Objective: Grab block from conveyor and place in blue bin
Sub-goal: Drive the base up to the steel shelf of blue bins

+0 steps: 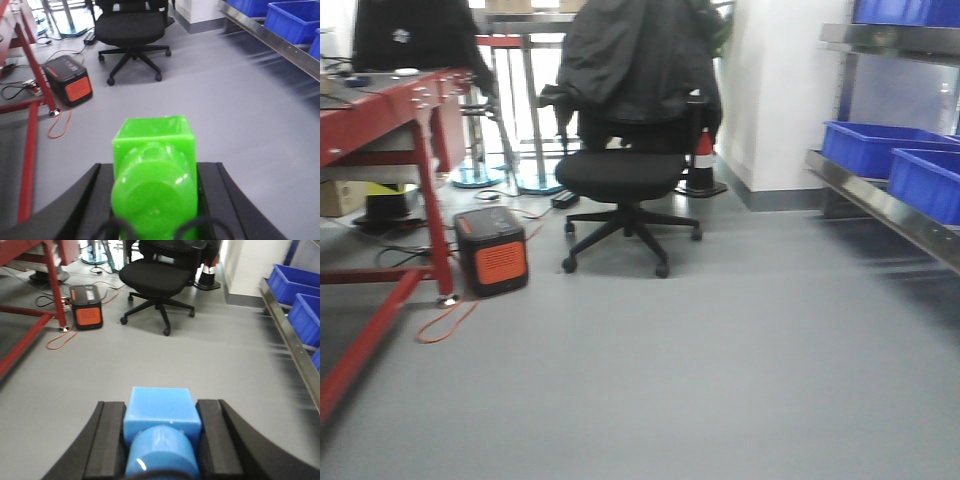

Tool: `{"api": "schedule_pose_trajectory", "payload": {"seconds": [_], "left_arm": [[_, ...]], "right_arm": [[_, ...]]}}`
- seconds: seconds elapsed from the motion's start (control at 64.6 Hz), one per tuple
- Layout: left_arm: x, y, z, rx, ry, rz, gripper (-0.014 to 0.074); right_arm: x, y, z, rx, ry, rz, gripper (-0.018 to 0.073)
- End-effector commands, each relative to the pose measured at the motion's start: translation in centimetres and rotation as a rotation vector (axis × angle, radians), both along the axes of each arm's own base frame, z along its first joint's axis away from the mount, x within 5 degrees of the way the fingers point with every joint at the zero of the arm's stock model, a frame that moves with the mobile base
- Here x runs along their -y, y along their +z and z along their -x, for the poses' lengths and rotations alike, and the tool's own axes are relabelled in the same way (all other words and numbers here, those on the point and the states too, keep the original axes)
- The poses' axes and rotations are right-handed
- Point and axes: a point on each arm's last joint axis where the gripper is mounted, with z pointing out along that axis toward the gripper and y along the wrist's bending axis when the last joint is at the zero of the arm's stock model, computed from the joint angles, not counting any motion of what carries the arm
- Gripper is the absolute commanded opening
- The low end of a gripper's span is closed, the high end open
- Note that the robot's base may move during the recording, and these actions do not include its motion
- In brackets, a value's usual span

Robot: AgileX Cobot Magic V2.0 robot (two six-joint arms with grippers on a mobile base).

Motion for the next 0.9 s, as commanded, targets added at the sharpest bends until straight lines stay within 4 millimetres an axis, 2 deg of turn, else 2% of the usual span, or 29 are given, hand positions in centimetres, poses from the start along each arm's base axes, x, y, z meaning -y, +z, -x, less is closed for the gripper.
{"api": "schedule_pose_trajectory", "payload": {"seconds": [0.0, 0.882], "left_arm": [[0.03, 0.51, 0.17, 0.031, -0.003, 0.014, -0.0111], [0.03, 0.51, 0.17, 0.031, -0.003, 0.014, -0.0111]], "right_arm": [[0.06, 0.49, 0.18, 0.033, 0.001, 0.001, -0.0153], [0.06, 0.49, 0.18, 0.033, 0.001, 0.001, -0.0153]]}}
